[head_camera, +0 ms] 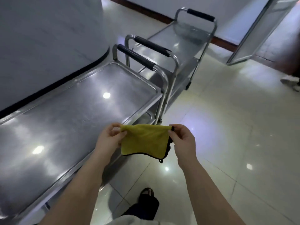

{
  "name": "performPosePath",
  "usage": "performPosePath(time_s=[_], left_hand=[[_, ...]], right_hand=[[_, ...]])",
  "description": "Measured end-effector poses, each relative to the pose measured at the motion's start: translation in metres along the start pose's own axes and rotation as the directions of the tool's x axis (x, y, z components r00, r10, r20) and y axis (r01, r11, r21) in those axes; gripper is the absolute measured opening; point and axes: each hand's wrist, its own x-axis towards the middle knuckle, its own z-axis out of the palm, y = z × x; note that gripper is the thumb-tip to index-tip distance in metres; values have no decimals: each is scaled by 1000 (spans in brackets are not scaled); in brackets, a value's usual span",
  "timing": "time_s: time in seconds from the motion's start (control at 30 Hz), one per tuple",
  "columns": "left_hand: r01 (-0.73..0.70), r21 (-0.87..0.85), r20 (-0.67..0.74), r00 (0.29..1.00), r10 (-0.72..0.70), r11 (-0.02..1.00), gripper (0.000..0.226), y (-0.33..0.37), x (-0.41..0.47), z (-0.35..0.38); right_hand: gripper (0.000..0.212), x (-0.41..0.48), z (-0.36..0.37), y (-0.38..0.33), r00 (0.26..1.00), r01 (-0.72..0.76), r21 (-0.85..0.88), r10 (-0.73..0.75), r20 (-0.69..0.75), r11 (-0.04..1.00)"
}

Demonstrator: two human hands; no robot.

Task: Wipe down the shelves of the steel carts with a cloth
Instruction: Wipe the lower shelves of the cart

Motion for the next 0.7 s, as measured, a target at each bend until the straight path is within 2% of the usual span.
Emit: performPosePath(time_s=[0.27, 0.4, 0.57, 0.7], left_hand=[[-23, -130, -117, 993, 7, 991, 24, 38, 68, 29], [-34, -186, -252, 968, -14, 982, 21, 37, 80, 41], [0, -272, -469, 873, -133, 962, 21, -6, 87, 71], [80, -370, -551, 783, -288, 926, 22, -59, 96, 117]], right_hand=[[35, 108, 20, -29, 984, 31, -29, -26, 175, 999], [32, 161, 34, -33, 949, 38, -68, -15, 315, 997], [25, 216, 42, -7, 853, 32, -156, 54, 520, 987], [25, 251, 32, 40, 826, -10, -240, 143, 545, 971]])
